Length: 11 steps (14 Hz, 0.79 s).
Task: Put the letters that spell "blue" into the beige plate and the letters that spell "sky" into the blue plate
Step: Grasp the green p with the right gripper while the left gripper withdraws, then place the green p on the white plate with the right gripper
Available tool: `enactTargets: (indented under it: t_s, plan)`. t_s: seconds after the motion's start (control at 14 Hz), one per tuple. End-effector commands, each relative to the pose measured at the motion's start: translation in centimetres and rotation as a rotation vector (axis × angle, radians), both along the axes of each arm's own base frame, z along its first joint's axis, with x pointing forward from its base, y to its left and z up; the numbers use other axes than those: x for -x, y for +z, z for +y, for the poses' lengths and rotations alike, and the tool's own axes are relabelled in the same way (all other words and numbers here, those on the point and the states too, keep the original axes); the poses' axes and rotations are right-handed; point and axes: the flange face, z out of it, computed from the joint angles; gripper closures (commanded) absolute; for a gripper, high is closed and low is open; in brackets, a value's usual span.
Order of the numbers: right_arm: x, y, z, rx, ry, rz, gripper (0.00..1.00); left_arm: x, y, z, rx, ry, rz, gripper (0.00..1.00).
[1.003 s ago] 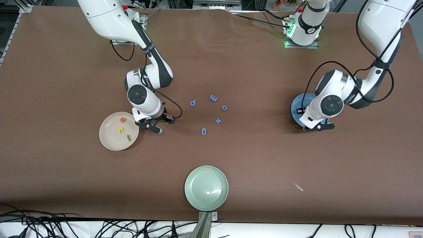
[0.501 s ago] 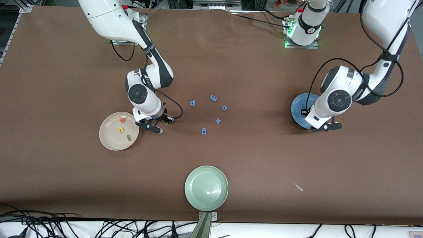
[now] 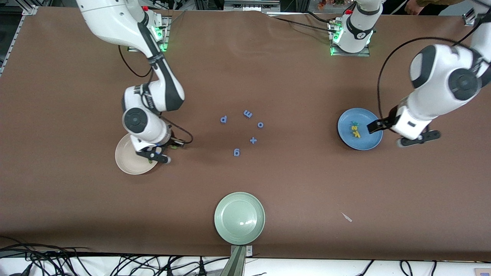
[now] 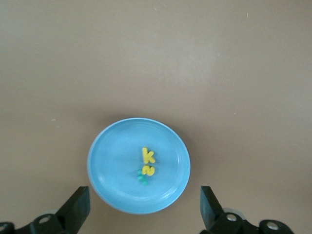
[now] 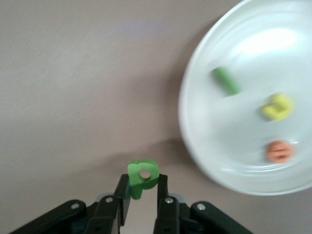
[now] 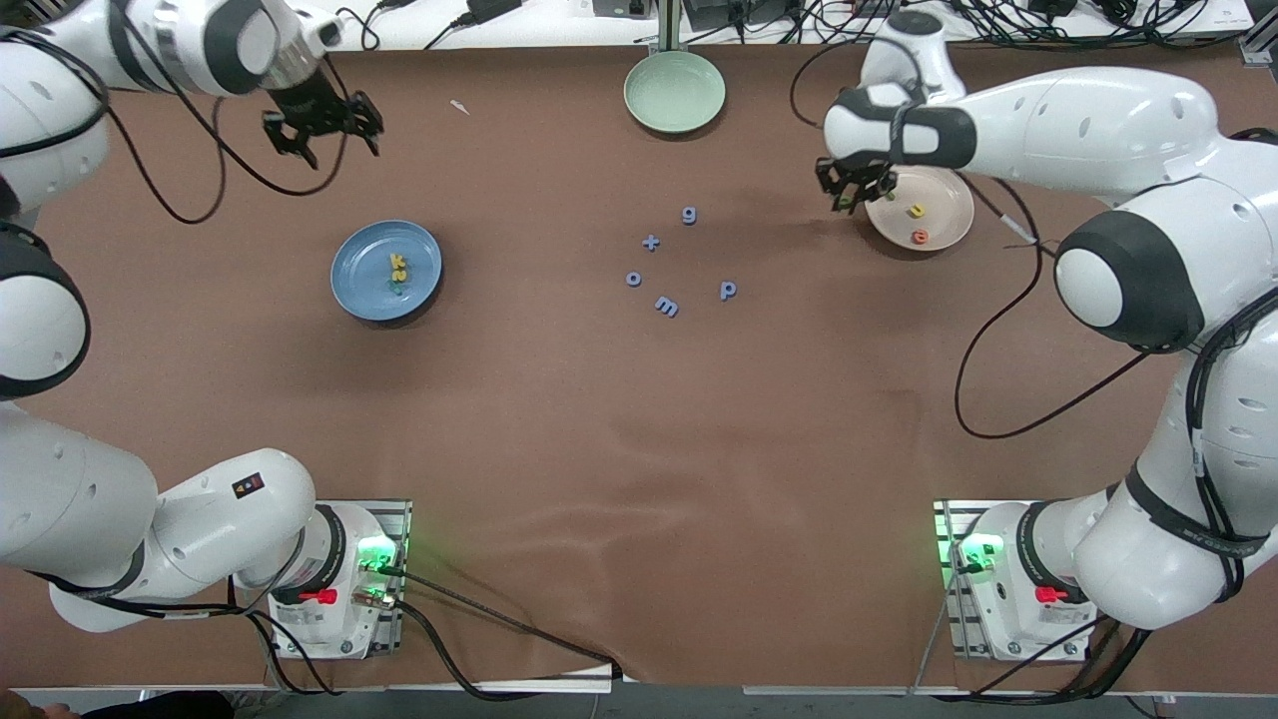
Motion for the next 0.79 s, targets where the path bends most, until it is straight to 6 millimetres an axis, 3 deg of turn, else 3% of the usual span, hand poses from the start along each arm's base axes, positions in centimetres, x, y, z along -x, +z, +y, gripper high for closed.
enactTargets:
  t_s: [0.0,0.07,0.21,0.29,0.36,0.5,0.72]
  plan:
    - [-0.8,1.3,-2.4,-0.007,0.058,0.037,0.9,-1.1,6.1,2.3,0.029,0.022,0.002,0.0]
    - [-0.7,1.0,-2.9,-0.006,0.066,0.046,0.9,-1.5,8.0,3.8,0.03,0.049,-0.018,0.0]
    - [-1.0,-0.3,-6.3,-0.01,0.075,0.06,0.88,-1.7,10.8,6.7,0.05,0.101,-0.037,0.0]
    - [-1.1,-0.7,-7.6,-0.014,0.068,0.068,0.81,-1.9,11.6,7.2,0.054,0.098,-0.05,0.0]
    - [-1.0,-0.7,-7.6,-0.033,0.052,0.07,0.75,-2.1,12.0,7.3,0.054,0.093,-0.06,0.0]
    - [-1.1,-0.4,-7.4,-0.064,0.032,0.075,0.52,-2.3,11.8,7.4,0.055,0.09,-0.055,0.0]
    - [-1.4,0.4,-7.5,-0.069,0.033,0.063,0.37,-2.3,11.6,4.6,0.029,0.05,-0.027,0.0]
